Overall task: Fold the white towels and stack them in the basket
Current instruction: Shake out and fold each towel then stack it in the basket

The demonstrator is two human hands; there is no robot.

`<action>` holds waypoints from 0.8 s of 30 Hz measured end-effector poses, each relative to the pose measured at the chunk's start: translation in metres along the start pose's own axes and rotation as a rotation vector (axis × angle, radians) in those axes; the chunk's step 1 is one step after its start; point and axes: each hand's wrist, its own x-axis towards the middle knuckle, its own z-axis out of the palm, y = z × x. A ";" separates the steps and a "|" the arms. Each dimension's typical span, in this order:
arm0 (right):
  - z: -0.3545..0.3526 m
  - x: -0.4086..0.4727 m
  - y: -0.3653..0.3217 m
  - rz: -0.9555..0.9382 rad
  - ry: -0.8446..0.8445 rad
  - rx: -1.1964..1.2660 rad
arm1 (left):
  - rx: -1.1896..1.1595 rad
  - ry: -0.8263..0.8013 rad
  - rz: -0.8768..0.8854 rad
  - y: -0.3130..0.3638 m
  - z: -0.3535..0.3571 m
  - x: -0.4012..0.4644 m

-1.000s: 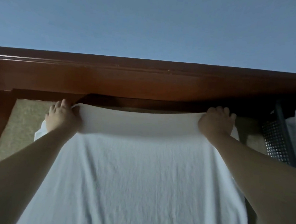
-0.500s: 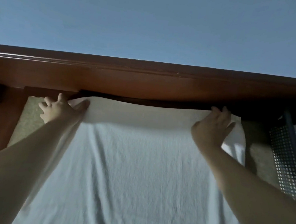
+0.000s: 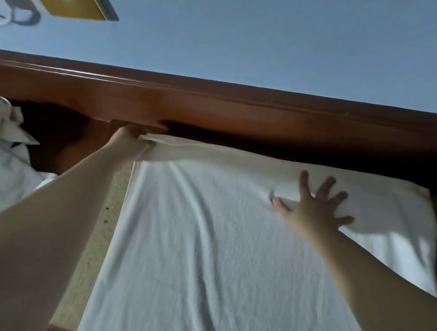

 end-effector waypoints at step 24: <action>-0.004 0.001 0.004 -0.029 -0.033 0.004 | 0.025 -0.100 -0.200 -0.035 0.009 -0.060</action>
